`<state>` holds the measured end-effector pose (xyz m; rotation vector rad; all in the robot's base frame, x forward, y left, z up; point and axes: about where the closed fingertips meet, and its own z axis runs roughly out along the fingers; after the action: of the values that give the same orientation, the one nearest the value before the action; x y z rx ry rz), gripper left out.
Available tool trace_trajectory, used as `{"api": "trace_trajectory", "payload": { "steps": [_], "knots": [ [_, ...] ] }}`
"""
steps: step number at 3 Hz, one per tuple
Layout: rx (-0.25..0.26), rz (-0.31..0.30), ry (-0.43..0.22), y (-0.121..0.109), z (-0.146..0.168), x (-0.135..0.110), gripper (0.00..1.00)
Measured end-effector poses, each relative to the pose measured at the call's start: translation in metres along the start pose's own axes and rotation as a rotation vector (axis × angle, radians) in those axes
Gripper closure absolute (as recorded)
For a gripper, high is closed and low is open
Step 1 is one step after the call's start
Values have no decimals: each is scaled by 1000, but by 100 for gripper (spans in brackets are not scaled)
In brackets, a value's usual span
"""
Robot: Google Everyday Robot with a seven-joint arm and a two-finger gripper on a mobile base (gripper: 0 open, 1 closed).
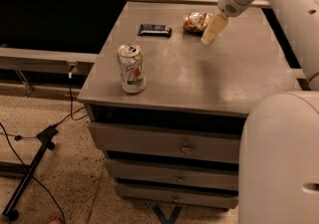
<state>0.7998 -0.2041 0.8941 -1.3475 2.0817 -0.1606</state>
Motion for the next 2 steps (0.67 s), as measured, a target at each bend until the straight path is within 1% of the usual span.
{"api": "trace_trajectory", "payload": {
  "steps": [1,2],
  "knots": [
    [-20,41,-13,1,24,9,0],
    [-23,67,-48,-2,37,5,0]
  ]
}}
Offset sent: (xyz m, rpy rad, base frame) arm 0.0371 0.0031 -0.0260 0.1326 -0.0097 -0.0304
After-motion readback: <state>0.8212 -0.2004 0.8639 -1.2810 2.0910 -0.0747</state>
